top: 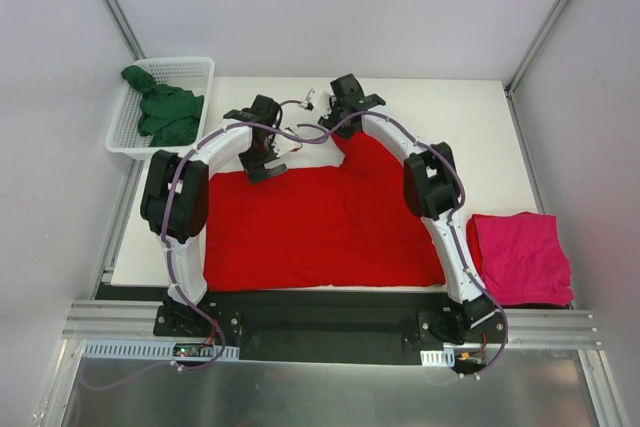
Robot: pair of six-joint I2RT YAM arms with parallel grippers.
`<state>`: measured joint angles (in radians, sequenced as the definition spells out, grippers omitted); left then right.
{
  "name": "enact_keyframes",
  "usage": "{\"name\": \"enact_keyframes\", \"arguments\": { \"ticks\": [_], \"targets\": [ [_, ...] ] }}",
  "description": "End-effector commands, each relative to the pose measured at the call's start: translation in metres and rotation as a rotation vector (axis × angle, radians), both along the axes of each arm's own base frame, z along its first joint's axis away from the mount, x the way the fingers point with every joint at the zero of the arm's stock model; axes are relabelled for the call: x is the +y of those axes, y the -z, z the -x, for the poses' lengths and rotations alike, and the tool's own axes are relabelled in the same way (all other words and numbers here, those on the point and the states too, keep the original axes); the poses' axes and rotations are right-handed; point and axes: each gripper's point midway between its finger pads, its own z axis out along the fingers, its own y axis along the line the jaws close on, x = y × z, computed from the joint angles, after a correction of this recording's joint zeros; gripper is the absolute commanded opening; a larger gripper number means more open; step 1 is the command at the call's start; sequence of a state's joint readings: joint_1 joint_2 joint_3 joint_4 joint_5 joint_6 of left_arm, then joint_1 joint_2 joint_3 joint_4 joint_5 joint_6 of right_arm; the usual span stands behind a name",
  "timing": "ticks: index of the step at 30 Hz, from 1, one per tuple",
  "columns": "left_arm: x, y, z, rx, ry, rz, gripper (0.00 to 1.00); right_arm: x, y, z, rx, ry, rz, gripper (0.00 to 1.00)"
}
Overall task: Fold and stack the t-shirts
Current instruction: Fold the flattened tshirt in 1/3 of the way
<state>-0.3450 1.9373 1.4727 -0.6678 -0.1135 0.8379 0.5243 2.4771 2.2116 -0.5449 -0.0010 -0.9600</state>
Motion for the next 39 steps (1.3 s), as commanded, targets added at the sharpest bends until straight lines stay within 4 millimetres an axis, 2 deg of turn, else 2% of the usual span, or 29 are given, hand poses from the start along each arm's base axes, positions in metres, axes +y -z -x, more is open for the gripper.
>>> {"name": "enact_keyframes", "arguments": {
  "ticks": [1, 2, 7, 8, 10, 13, 15, 18, 22, 25, 28, 34, 39],
  "targets": [
    [0.001, -0.003, 0.005, 0.009, 0.006, 0.003, 0.99, -0.001, -0.051, -0.020, -0.121, 0.055, -0.035, 0.40],
    [0.001, -0.002, 0.005, 0.014, 0.008, 0.002, 0.99, -0.007, -0.055, -0.023, -0.142, 0.065, -0.018, 0.40],
    [0.001, -0.001, 0.005, 0.015, 0.008, -0.004, 0.99, -0.031, -0.026, -0.019, -0.118, 0.086, 0.090, 0.40],
    [0.004, 0.000, 0.005, 0.016, 0.004, -0.012, 0.99, -0.032, -0.019, -0.019, -0.109, 0.092, 0.099, 0.40],
    [0.010, 0.002, 0.008, 0.021, -0.001, -0.030, 0.99, -0.033, -0.020, -0.023, -0.120, 0.121, 0.088, 0.40],
    [0.029, -0.001, 0.005, 0.012, -0.063, -0.043, 0.99, -0.029, -0.013, -0.028, -0.123, 0.126, 0.082, 0.40],
    [0.047, -0.004, 0.002, 0.001, -0.113, -0.053, 0.99, -0.027, -0.003, -0.028, -0.112, 0.120, 0.090, 0.40],
    [0.073, -0.012, -0.001, -0.019, -0.172, -0.067, 0.99, -0.025, -0.001, -0.031, -0.114, 0.113, 0.089, 0.40],
    [0.102, -0.016, 0.005, -0.022, -0.223, -0.088, 0.99, -0.020, 0.006, -0.031, -0.101, 0.094, 0.066, 0.40],
    [0.114, -0.019, 0.013, -0.020, -0.241, -0.092, 0.99, -0.015, 0.008, -0.032, -0.099, 0.090, 0.049, 0.41],
    [0.114, -0.014, 0.019, -0.003, -0.244, -0.094, 0.99, -0.012, 0.005, -0.037, -0.118, 0.100, 0.021, 0.41],
    [0.110, -0.016, 0.014, -0.016, -0.258, -0.071, 0.99, -0.014, -0.023, -0.056, -0.215, 0.139, -0.002, 0.40],
    [0.108, -0.018, 0.013, -0.018, -0.253, -0.068, 0.99, -0.016, -0.033, -0.057, -0.240, 0.134, 0.026, 0.41]
  ]
}}
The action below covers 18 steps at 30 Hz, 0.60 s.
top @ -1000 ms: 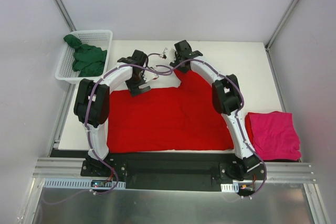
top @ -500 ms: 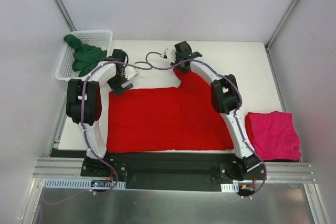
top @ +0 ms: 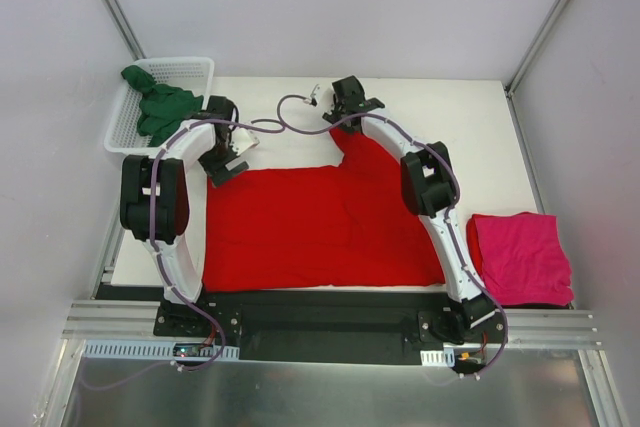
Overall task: Fold and stack the t-shirts
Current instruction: Fold the flattened tshirt in 1/3 of the way
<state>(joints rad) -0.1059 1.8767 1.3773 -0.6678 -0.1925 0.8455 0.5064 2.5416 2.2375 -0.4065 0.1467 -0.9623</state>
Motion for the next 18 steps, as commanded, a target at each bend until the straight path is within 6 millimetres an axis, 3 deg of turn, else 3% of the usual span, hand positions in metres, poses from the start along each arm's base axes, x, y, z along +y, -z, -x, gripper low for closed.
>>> {"name": "enact_keyframes", "arguments": {
  "ticks": [1, 3, 4, 5, 6, 7, 8, 10, 11, 12, 13, 14, 15, 17, 18],
  "targets": [
    [-0.005, -0.019, -0.002, -0.039, 0.003, 0.012, 0.99, 0.002, -0.044, -0.016, -0.108, 0.028, -0.017, 0.40],
    [-0.007, -0.021, -0.002, -0.045, 0.006, 0.013, 0.99, -0.008, -0.054, -0.012, -0.098, 0.057, -0.007, 0.40],
    [-0.009, -0.023, -0.003, -0.051, 0.007, 0.018, 0.99, -0.012, -0.073, -0.008, -0.104, 0.068, -0.023, 0.40],
    [-0.011, -0.024, -0.002, -0.055, 0.006, 0.020, 0.99, -0.018, -0.078, 0.004, -0.058, 0.077, -0.015, 0.40],
    [-0.025, -0.029, 0.002, -0.058, 0.015, 0.042, 1.00, -0.031, -0.097, 0.039, 0.043, 0.109, -0.031, 0.40],
    [-0.030, -0.032, 0.009, -0.041, -0.001, 0.058, 0.99, -0.037, -0.122, 0.056, 0.057, 0.115, -0.048, 0.40],
    [-0.034, -0.033, 0.013, -0.032, -0.008, 0.073, 0.99, -0.053, -0.107, 0.089, 0.183, 0.132, -0.001, 0.39],
    [-0.051, -0.039, 0.024, -0.003, -0.016, 0.129, 0.99, -0.065, -0.106, 0.129, 0.302, 0.160, -0.008, 0.39],
    [-0.056, -0.039, 0.027, 0.006, -0.015, 0.141, 0.99, -0.077, -0.117, 0.157, 0.363, 0.173, -0.002, 0.38],
    [-0.063, -0.039, 0.031, 0.019, -0.008, 0.158, 0.99, -0.084, -0.104, 0.184, 0.460, 0.182, 0.003, 0.38],
    [-0.069, -0.040, 0.037, 0.027, 0.004, 0.163, 0.99, -0.090, -0.103, 0.201, 0.509, 0.204, -0.006, 0.38],
    [-0.073, -0.038, 0.042, 0.040, 0.016, 0.165, 0.99, -0.097, -0.119, 0.219, 0.497, 0.195, -0.022, 0.37],
    [-0.077, -0.036, 0.047, 0.050, 0.026, 0.170, 0.99, -0.106, -0.094, 0.248, 0.585, 0.189, 0.022, 0.37],
    [-0.080, -0.032, 0.060, 0.076, 0.057, 0.165, 0.99, -0.112, -0.092, 0.272, 0.601, 0.160, 0.018, 0.38],
    [-0.080, -0.029, 0.064, 0.086, 0.062, 0.160, 0.99, -0.116, -0.077, 0.292, 0.670, 0.150, 0.031, 0.37]
  ]
}}
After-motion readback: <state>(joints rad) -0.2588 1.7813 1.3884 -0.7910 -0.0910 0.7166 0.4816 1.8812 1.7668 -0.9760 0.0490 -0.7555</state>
